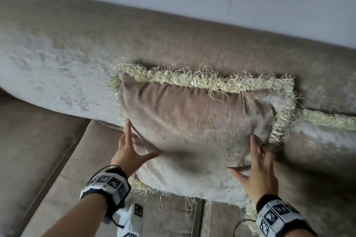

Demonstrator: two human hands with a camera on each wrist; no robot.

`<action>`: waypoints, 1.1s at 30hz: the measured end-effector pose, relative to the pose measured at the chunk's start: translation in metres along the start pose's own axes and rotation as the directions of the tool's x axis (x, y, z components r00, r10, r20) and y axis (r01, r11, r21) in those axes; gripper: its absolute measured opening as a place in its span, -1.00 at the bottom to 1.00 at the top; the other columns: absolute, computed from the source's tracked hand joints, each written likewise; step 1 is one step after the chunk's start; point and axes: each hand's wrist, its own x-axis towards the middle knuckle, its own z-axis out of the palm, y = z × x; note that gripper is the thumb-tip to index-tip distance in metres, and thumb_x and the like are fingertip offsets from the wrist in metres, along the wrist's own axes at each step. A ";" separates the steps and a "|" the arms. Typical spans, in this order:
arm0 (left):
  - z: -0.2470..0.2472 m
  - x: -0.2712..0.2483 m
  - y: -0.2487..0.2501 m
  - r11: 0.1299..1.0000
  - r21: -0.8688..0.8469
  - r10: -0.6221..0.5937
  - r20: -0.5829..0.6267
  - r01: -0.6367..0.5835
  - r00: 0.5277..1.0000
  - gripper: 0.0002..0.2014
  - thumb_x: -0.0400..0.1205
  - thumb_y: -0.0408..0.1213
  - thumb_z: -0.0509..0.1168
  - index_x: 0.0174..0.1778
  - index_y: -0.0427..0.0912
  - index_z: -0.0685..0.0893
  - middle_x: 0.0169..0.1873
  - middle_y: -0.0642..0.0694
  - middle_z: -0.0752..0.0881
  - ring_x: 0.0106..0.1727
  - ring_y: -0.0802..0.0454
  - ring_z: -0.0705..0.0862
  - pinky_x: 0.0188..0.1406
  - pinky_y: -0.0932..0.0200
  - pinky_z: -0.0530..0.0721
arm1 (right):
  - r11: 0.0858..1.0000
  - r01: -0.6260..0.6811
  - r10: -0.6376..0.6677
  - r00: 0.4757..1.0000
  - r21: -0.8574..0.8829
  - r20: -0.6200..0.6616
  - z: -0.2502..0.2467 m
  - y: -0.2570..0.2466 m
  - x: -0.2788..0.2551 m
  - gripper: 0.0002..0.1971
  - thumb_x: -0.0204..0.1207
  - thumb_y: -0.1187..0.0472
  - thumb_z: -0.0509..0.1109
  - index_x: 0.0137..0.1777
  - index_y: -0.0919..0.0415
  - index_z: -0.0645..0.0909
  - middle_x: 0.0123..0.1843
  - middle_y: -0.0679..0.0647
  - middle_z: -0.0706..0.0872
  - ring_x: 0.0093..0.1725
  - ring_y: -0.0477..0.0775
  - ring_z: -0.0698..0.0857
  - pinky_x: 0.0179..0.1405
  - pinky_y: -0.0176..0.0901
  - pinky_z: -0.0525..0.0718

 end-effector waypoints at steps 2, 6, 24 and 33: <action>0.004 -0.001 0.008 0.994 -0.096 -0.040 0.044 0.044 0.998 0.44 -0.02 0.32 0.50 0.53 0.16 -0.43 0.51 -0.35 0.28 0.40 -0.24 0.47 0.38 -0.24 0.49 | 0.995 -0.088 0.086 0.995 0.043 0.042 0.010 -0.012 0.001 0.19 0.21 0.02 0.62 0.62 -0.08 -0.22 0.63 0.39 -0.02 0.43 0.46 0.42 -0.35 -0.13 0.56; 0.004 -0.020 0.011 0.992 -0.075 -0.097 0.027 0.099 0.995 0.25 0.28 0.14 0.51 0.55 0.13 -0.39 0.43 -0.34 0.36 0.28 -0.23 0.55 0.30 -0.10 0.53 | 0.988 -0.154 0.154 0.988 0.015 0.031 0.012 -0.028 -0.007 0.20 0.25 0.14 0.62 0.64 0.00 -0.26 0.62 0.44 -0.05 0.39 0.54 0.42 -0.30 0.10 0.69; -0.169 -0.277 -0.198 0.882 -0.207 -0.471 -0.340 0.424 0.814 -0.17 0.50 0.13 0.31 0.59 0.05 0.00 0.29 -0.20 0.58 0.16 -0.13 0.66 0.12 -0.03 0.64 | 0.830 0.555 -0.555 0.816 0.053 0.162 0.042 -0.295 -0.193 -0.46 0.36 0.19 0.52 0.31 0.30 0.46 0.21 0.36 0.48 0.15 0.35 0.59 0.01 0.13 0.56; -0.194 -0.512 -0.340 0.589 -0.504 -0.803 -0.452 0.631 0.389 -0.16 0.49 0.10 0.34 0.58 -0.04 0.06 0.29 -0.21 0.59 0.20 -0.15 0.62 0.17 -0.05 0.61 | 0.388 0.914 -0.843 0.299 0.121 0.448 0.112 -0.428 -0.419 -0.47 0.42 0.07 0.44 0.34 0.21 0.40 0.22 0.27 0.43 0.13 0.34 0.59 0.09 0.12 0.61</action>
